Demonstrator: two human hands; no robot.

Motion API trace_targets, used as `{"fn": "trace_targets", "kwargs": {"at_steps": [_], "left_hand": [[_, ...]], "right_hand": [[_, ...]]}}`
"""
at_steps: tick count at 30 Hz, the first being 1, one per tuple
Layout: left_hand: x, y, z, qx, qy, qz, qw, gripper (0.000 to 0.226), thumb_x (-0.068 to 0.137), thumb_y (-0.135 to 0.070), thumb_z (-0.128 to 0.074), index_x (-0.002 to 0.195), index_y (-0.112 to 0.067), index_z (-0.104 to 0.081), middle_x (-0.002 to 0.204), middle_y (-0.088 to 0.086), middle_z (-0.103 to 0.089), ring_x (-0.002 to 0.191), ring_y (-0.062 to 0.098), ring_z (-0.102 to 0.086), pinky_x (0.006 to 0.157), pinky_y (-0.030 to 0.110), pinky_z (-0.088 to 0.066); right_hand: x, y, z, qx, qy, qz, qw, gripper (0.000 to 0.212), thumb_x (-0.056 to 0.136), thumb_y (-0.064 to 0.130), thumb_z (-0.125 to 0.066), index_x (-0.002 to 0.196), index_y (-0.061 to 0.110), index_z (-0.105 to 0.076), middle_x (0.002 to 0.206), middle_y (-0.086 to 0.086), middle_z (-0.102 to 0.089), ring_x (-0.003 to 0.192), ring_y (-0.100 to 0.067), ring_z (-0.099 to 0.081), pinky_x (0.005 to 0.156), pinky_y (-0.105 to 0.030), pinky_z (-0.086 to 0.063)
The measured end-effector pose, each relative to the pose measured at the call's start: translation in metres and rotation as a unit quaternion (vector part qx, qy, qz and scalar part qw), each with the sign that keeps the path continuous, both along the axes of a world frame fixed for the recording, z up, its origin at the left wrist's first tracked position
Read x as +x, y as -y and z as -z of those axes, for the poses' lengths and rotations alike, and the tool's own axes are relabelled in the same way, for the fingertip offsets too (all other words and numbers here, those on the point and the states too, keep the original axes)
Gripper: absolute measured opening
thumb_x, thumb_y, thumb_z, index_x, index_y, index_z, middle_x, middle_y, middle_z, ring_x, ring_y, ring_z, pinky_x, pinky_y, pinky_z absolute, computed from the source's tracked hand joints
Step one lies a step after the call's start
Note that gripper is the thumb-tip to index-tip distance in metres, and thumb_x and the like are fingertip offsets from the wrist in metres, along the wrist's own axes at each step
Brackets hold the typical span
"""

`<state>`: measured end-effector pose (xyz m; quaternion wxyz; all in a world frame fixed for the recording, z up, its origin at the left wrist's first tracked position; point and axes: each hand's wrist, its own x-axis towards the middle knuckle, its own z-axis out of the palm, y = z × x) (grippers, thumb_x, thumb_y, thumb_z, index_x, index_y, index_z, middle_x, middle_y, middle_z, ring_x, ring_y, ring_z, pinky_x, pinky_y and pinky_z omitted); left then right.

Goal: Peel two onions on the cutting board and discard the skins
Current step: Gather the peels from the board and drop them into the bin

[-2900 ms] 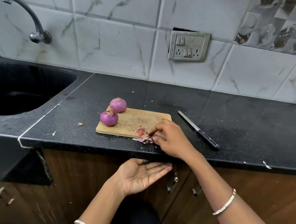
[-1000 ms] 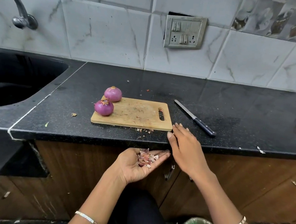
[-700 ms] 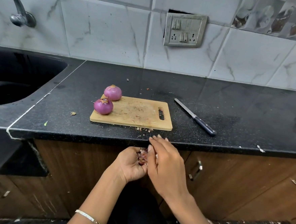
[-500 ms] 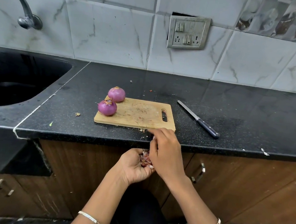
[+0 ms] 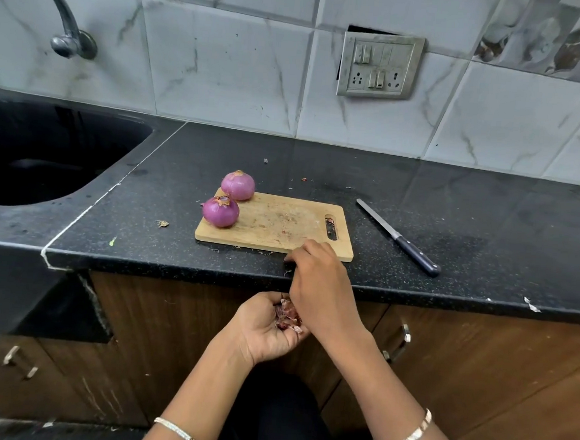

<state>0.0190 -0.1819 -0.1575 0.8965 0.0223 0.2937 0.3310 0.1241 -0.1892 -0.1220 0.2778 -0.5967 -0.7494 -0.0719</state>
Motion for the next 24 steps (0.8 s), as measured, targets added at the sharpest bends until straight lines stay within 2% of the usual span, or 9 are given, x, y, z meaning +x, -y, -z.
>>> {"fn": "trace_targets", "kwargs": {"at_steps": [2, 4, 9, 12, 15, 16, 18, 21, 24], "left_hand": [[0.0, 0.0, -0.002, 0.004, 0.001, 0.005, 1.0, 0.039, 0.091, -0.01, -0.039, 0.082, 0.016, -0.066, 0.08, 0.028, -0.069, 0.062, 0.037, -0.073, 0.053, 0.048, -0.062], [-0.001, -0.002, -0.002, -0.006, -0.001, 0.016, 1.0, 0.045, 0.098, -0.01, -0.035, 0.077, 0.017, -0.063, 0.071, 0.027, -0.066, 0.054, 0.036, -0.071, 0.042, 0.044, -0.057], [0.002, -0.003, 0.0, -0.007, 0.037, 0.01, 0.999, 0.05, 0.103, -0.012, -0.031, 0.081, 0.016, -0.066, 0.078, 0.028, -0.068, 0.06, 0.037, -0.073, 0.047, 0.044, -0.06], [0.002, 0.0, -0.002, -0.005, 0.044, 0.009, 0.999, 0.054, 0.104, -0.014, -0.03, 0.086, 0.019, -0.068, 0.089, 0.032, -0.07, 0.069, 0.041, -0.074, 0.06, 0.053, -0.061], [-0.001, 0.0, -0.005, -0.012, 0.038, 0.013, 0.999, 0.051, 0.104, -0.012, -0.031, 0.095, 0.026, -0.064, 0.102, 0.039, -0.067, 0.079, 0.05, -0.072, 0.077, 0.058, -0.059], [-0.003, 0.001, -0.006, -0.017, 0.032, 0.015, 0.999, 0.05, 0.104, -0.012, -0.032, 0.099, 0.029, -0.062, 0.106, 0.041, -0.065, 0.083, 0.053, -0.071, 0.09, 0.056, -0.057], [-0.006, 0.002, -0.007, -0.022, 0.026, 0.023, 0.999, 0.048, 0.102, -0.01, -0.035, 0.105, 0.032, -0.058, 0.111, 0.045, -0.062, 0.086, 0.057, -0.069, 0.1, 0.053, -0.05], [-0.007, 0.005, -0.01, -0.028, 0.038, 0.023, 0.999, 0.046, 0.1, -0.009, -0.036, 0.11, 0.03, -0.058, 0.114, 0.044, -0.062, 0.095, 0.056, -0.067, 0.09, 0.057, -0.056], [-0.007, 0.005, -0.008, -0.018, 0.057, 0.012, 0.998, 0.048, 0.101, -0.014, -0.036, 0.1, 0.024, -0.065, 0.106, 0.037, -0.068, 0.091, 0.049, -0.07, 0.072, 0.06, -0.057]], "right_hand": [[0.005, 0.024, 0.003, 0.021, -0.024, -0.001, 0.999, 0.025, 0.083, -0.001, -0.052, 0.094, 0.008, -0.074, 0.091, -0.003, -0.065, 0.09, -0.02, -0.057, 0.079, -0.032, -0.052], [0.004, 0.049, 0.007, 0.016, -0.03, -0.025, 0.999, 0.028, 0.083, 0.009, -0.044, 0.088, 0.012, -0.072, 0.087, 0.002, -0.061, 0.086, -0.016, -0.055, 0.076, -0.029, -0.049], [0.01, 0.046, 0.003, 0.016, -0.1, -0.028, 0.994, 0.022, 0.086, 0.002, -0.065, 0.097, 0.017, -0.075, 0.095, 0.008, -0.068, 0.088, -0.007, -0.063, 0.081, -0.023, -0.053], [0.01, 0.021, -0.011, 0.039, -0.114, -0.012, 0.993, 0.009, 0.088, 0.014, -0.074, 0.096, 0.018, -0.075, 0.094, 0.008, -0.068, 0.089, -0.008, -0.063, 0.081, -0.026, -0.053], [0.008, -0.02, -0.019, 0.021, -0.069, -0.026, 0.997, 0.021, 0.098, 0.028, -0.063, 0.111, 0.014, -0.074, 0.108, 0.003, -0.064, 0.106, -0.014, -0.054, 0.091, -0.03, -0.047], [0.009, -0.035, -0.021, -0.023, -0.065, -0.035, 0.997, 0.031, 0.102, 0.032, -0.058, 0.122, 0.013, -0.071, 0.12, 0.0, -0.062, 0.115, -0.017, -0.053, 0.096, -0.033, -0.045], [0.01, -0.054, -0.023, -0.117, -0.042, -0.054, 0.991, 0.047, 0.107, 0.041, -0.045, 0.141, 0.012, -0.058, 0.143, -0.005, -0.055, 0.133, -0.022, -0.048, 0.108, -0.039, -0.04], [0.006, -0.056, -0.018, -0.145, 0.012, -0.084, 0.986, 0.052, 0.109, 0.043, -0.034, 0.145, 0.011, -0.053, 0.149, -0.008, -0.053, 0.14, -0.026, -0.046, 0.114, -0.041, -0.037], [0.0, -0.026, -0.013, -0.114, -0.03, -0.124, 0.985, 0.046, 0.109, 0.041, -0.037, 0.137, 0.015, -0.063, 0.143, -0.002, -0.061, 0.135, -0.018, -0.053, 0.11, -0.039, -0.043]]}}
